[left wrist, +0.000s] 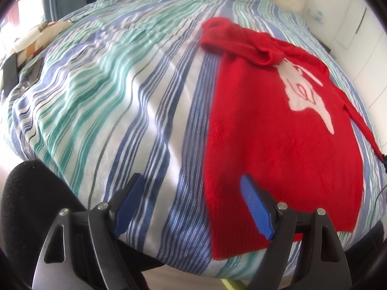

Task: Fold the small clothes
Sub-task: 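Grasp a sleeve cuff with the right tool and pull it outward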

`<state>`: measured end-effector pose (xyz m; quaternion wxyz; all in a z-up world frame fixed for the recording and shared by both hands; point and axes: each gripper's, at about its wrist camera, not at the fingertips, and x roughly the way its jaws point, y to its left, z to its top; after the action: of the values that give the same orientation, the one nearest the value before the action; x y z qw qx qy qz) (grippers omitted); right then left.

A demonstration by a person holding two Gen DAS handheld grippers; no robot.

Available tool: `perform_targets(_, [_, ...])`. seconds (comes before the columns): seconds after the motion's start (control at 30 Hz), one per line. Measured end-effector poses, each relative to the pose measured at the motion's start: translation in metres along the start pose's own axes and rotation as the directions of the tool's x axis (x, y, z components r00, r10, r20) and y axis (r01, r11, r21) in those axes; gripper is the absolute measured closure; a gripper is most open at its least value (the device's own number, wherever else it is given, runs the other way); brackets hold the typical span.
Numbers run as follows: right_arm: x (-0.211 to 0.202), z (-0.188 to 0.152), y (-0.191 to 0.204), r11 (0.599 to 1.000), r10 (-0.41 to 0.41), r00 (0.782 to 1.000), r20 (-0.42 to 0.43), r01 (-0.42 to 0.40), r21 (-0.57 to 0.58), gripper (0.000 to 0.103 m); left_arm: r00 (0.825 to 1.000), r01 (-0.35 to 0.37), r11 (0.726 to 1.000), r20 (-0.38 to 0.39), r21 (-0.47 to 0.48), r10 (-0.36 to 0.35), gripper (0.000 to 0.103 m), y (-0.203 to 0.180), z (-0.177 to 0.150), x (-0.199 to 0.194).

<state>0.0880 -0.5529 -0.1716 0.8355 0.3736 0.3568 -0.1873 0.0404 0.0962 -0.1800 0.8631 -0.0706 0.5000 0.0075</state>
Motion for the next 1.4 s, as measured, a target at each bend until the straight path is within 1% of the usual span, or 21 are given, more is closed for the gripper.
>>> perform_targets(0.1, [-0.004, 0.001, -0.005, 0.989, -0.13, 0.991, 0.019, 0.131, -0.072, 0.1, 1.0, -0.001, 1.0, -0.005, 0.0, 0.001, 0.02, 0.0, 0.0, 0.002])
perform_targets(0.2, [-0.001, -0.003, -0.012, 0.978, -0.177, 0.984, 0.022, 0.178, -0.111, 0.1, 1.0, -0.005, 1.0, -0.008, 0.006, 0.005, 0.02, 0.0, 0.0, 0.003])
perform_targets(0.3, [-0.001, -0.006, -0.015, 0.976, -0.176, 0.984, 0.033, 0.178, -0.129, 0.1, 1.0, -0.007, 1.0, -0.007, 0.009, 0.007, 0.02, 0.0, 0.0, 0.002])
perform_targets(0.37, [-0.003, -0.006, -0.017, 0.981, -0.152, 0.988, 0.033, 0.155, -0.12, 0.099, 1.0, -0.008, 1.0, -0.007, 0.009, 0.008, 0.02, 0.0, 0.0, 0.002])
perform_targets(0.4, [-0.005, -0.005, -0.019, 0.982, -0.14, 0.99, 0.031, 0.143, -0.119, 0.095, 1.0, -0.009, 1.0, -0.008, 0.01, 0.01, 0.02, 0.0, 0.0, 0.003])
perform_targets(0.43, [-0.008, -0.005, -0.019, 0.983, -0.132, 0.991, 0.03, 0.135, -0.127, 0.087, 1.0, -0.012, 1.0, -0.008, 0.012, 0.012, 0.02, 0.0, 0.0, 0.003])
perform_targets(0.53, [-0.022, -0.006, -0.014, 0.965, -0.176, 0.983, 0.056, 0.183, -0.187, 0.078, 1.0, -0.018, 1.0, -0.01, 0.02, 0.018, 0.019, -0.002, 0.0, 0.004])
perform_targets(0.57, [-0.027, -0.006, -0.012, 0.956, -0.196, 0.978, 0.072, 0.207, -0.209, 0.077, 1.0, -0.019, 1.0, -0.01, 0.023, 0.02, 0.019, -0.003, -0.001, 0.004])
perform_targets(0.63, [-0.037, -0.007, 0.0, 0.932, -0.207, 0.972, 0.11, 0.23, -0.281, 0.077, 1.0, -0.022, 0.999, -0.011, 0.028, 0.023, 0.019, -0.004, -0.001, 0.004])
perform_targets(0.7, [-0.042, -0.009, 0.015, 0.913, -0.172, 0.977, 0.123, 0.205, -0.353, 0.077, 1.0, -0.025, 0.999, -0.011, 0.032, 0.026, 0.019, -0.004, -0.001, 0.004])
perform_targets(0.8, [-0.036, -0.012, 0.031, 0.915, -0.059, 0.997, 0.052, 0.074, -0.397, 0.077, 1.0, -0.026, 0.999, -0.009, 0.038, 0.027, 0.019, -0.005, -0.001, 0.003])
perform_targets(0.83, [-0.03, -0.015, 0.033, 0.913, -0.053, 0.998, 0.031, 0.062, -0.403, 0.077, 1.0, -0.025, 0.999, -0.007, 0.037, 0.025, 0.019, -0.005, -0.002, 0.002])
perform_targets(0.87, [-0.022, -0.017, 0.03, 0.912, -0.076, 0.997, 0.009, 0.073, -0.404, 0.077, 1.0, -0.024, 0.999, -0.006, 0.035, 0.024, 0.019, -0.004, -0.002, 0.002])
perform_targets(0.9, [-0.01, -0.019, 0.022, 0.914, -0.127, 0.992, -0.025, 0.107, -0.392, 0.077, 1.0, -0.024, 0.999, -0.006, 0.033, 0.024, 0.019, -0.003, -0.002, 0.001])
perform_targets(0.93, [0.0, -0.021, 0.011, 0.918, -0.177, 0.983, -0.054, 0.145, -0.369, 0.081, 1.0, -0.024, 0.999, -0.006, 0.029, 0.024, 0.019, -0.002, -0.002, 0.0])
perform_targets(0.97, [0.002, -0.022, 0.003, 0.932, -0.15, 0.987, -0.048, 0.125, -0.341, 0.082, 1.0, -0.022, 0.999, -0.006, 0.025, 0.022, 0.019, -0.001, -0.002, -0.001])
perform_targets(1.0, [-0.001, -0.023, -0.002, 0.939, -0.138, 0.99, -0.025, 0.123, -0.323, 0.086, 1.0, -0.02, 1.0, -0.008, 0.022, 0.02, 0.019, 0.0, -0.002, -0.002])
perform_targets(1.1, [-0.005, -0.027, -0.003, 0.936, -0.151, 0.989, -0.003, 0.141, -0.323, 0.087, 1.0, -0.005, 1.0, -0.012, 0.024, 0.006, 0.019, -0.001, 0.002, -0.006])
perform_targets(1.2, [-0.008, -0.026, -0.001, 0.931, -0.157, 0.988, -0.002, 0.147, -0.334, 0.087, 1.0, -0.008, 0.996, -0.005, 0.09, 0.008, 0.019, -0.008, 0.014, -0.017])
perform_targets(1.27, [-0.011, -0.025, 0.001, 0.925, -0.171, 0.985, 0.005, 0.162, -0.343, 0.087, 1.0, -0.005, 0.989, 0.03, 0.146, 0.001, 0.019, -0.015, 0.028, -0.031])
perform_targets(1.4, [-0.026, -0.032, 0.015, 0.883, -0.232, 0.971, 0.063, 0.237, -0.404, 0.081, 0.993, 0.029, 0.968, 0.102, 0.25, -0.056, 0.018, -0.031, 0.07, -0.053])
